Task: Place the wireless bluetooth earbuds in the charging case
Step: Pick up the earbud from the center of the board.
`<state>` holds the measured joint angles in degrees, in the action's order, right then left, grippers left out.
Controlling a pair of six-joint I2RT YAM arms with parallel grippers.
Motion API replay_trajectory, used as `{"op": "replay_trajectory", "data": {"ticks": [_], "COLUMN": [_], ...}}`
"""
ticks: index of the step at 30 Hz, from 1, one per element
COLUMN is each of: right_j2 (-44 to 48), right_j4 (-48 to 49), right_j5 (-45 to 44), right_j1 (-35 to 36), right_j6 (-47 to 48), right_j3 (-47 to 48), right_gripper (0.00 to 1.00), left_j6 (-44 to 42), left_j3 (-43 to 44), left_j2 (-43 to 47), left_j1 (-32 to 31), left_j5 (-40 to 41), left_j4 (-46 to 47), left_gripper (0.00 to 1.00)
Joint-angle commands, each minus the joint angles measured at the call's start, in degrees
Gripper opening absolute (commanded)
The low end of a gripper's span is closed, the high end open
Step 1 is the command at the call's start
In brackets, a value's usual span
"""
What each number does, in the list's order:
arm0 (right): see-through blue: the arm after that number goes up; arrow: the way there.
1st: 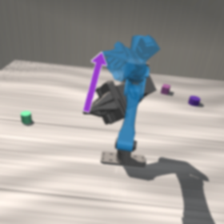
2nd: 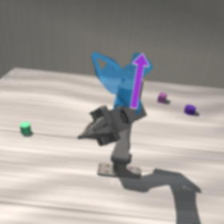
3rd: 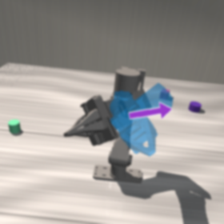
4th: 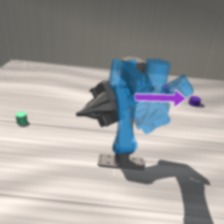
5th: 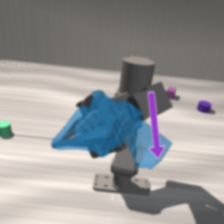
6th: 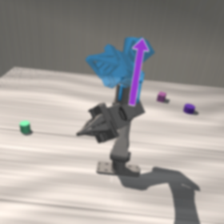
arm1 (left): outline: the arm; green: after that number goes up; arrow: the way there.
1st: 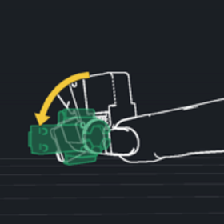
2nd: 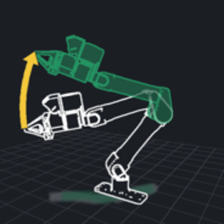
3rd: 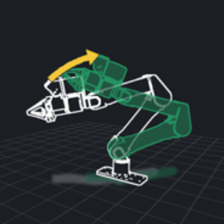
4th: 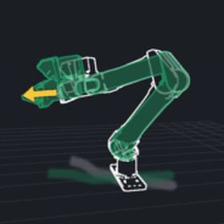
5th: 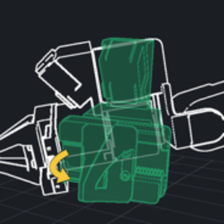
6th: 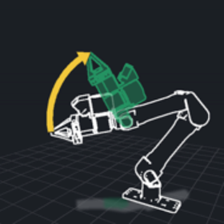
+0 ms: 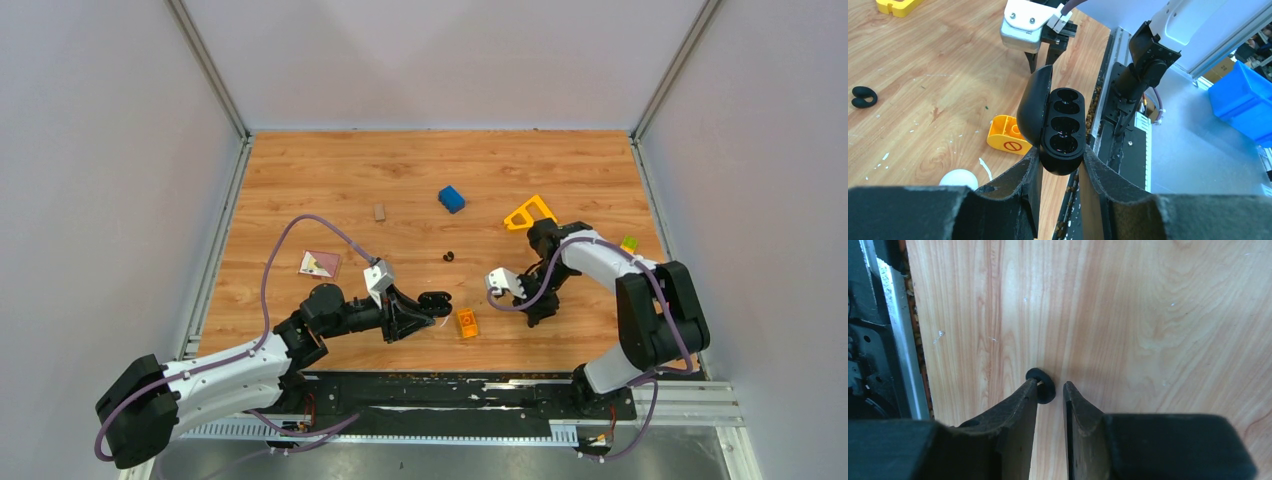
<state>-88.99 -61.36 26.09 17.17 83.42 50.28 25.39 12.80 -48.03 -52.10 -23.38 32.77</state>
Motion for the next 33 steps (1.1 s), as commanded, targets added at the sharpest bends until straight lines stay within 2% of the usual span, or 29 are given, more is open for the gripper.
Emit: {"op": "replay_trajectory", "data": {"ticks": [1,12,33], "right_j2": [2.1,1.8,0.0], "right_j4": [-2.1,-4.1,-0.7], "right_j5": [0.3,1.1,-0.4], "right_j1": [-0.1,-0.1,-0.1], "right_j6": [1.7,0.7,0.2], "right_j3": [-0.8,0.5,0.0], "right_gripper": [0.26,0.16,0.22], "left_j6": [-0.5,-0.3,-0.2], "left_j3": [0.6,0.3,-0.3], "left_j2": [0.6,0.8,1.4], "left_j1": [-0.2,-0.2,-0.2], "left_j5": [0.4,0.2,0.5], "left_j4": [1.6,2.0,2.1], "left_gripper": [0.0,0.0,0.0]}}
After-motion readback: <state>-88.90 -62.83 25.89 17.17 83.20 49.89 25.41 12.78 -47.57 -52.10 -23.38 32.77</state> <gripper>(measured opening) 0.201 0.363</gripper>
